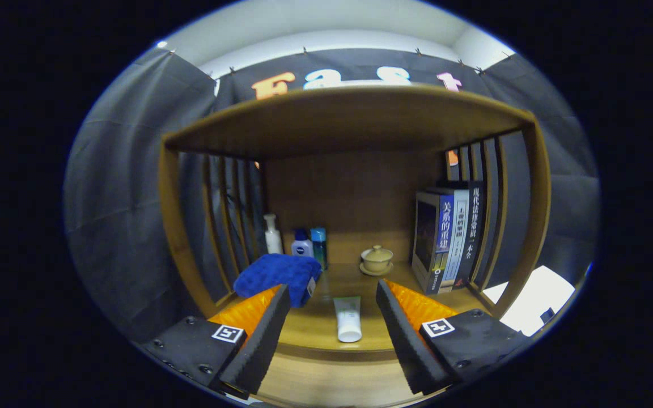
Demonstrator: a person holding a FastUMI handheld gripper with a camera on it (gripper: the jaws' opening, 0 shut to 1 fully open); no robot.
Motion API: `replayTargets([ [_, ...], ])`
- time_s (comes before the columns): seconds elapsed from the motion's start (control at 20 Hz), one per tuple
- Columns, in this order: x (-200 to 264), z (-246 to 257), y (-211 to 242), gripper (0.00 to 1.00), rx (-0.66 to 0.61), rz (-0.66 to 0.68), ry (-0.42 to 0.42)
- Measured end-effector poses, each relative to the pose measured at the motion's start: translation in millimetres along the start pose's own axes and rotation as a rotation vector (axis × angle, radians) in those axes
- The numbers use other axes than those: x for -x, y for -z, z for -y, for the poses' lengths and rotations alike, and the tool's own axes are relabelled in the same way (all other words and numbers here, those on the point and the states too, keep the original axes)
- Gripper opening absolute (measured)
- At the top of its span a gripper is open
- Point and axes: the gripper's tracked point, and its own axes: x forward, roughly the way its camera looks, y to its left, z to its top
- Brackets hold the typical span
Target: Pull open the drawer, take out the items inside it, and place them on the countertop above the cabinet.
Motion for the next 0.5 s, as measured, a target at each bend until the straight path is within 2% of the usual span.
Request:
replayTargets([
  [0.2, 41, -21, 11, 0.98, 0.027, 0.043, -0.051],
  [0.35, 68, -31, 26, 0.98, 0.066, 0.093, -0.062],
  [0.5, 93, -42, 47, 0.98, 0.053, 0.113, -0.068],
])
